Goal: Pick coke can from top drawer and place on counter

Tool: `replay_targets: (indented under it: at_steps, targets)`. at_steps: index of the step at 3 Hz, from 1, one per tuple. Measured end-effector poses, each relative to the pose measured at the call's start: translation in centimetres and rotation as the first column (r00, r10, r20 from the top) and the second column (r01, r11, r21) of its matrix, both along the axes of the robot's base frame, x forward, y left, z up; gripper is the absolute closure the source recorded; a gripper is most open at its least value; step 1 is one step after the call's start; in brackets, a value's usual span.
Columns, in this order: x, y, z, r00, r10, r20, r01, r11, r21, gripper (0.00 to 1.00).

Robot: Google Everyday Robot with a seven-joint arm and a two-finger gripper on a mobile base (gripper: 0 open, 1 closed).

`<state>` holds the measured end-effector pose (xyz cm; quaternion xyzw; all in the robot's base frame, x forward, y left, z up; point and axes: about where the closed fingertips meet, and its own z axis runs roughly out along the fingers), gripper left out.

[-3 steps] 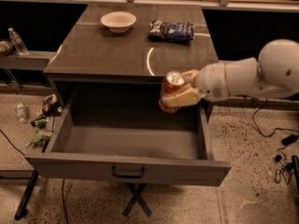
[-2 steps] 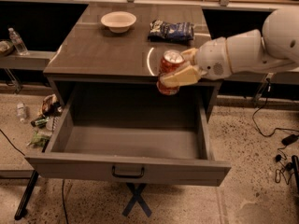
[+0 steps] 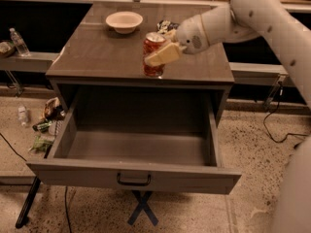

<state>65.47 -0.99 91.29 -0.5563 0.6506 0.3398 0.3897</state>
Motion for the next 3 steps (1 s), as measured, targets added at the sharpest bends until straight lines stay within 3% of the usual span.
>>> replay_targets:
  at_steps: [1, 2, 3]
  targets:
    - [5.8, 4.6, -1.0, 0.9995, 0.029, -0.007, -0.029, 1.000, 0.012, 1.00]
    - [8.6, 6.7, -1.5, 0.9998, 0.020, -0.004, -0.020, 1.000, 0.019, 1.00]
    - [10.7, 8.8, -3.0, 1.0000, 0.003, -0.002, -0.003, 1.000, -0.015, 0.74]
